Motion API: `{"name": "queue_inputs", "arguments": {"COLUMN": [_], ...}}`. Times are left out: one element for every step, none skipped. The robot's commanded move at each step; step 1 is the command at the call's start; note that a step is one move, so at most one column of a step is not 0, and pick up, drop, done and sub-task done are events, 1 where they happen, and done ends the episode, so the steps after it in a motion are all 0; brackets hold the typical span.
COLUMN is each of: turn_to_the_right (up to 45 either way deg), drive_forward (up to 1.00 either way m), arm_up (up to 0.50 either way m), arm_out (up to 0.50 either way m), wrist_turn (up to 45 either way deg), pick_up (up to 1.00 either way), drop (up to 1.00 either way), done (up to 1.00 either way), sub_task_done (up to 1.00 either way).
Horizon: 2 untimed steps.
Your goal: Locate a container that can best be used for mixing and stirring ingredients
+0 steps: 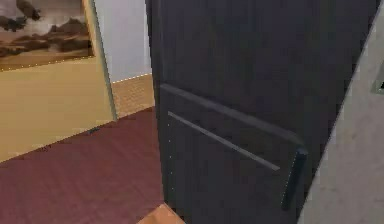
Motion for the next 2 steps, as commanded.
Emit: {"name": "queue_inputs", "arguments": {"turn_to_the_right": [-36.0, 0.0], "drive_forward": [0.00, 1.00], "arm_up": [0.00, 0.00], "arm_out": [0.00, 0.00], "wrist_turn": [0.0, 0.0], "pick_up": [0.00, 0.00], "drop": [0.00, 0.00], "done": [0.00, 0.00], "sub_task_done": [0.00, 0.00]}}
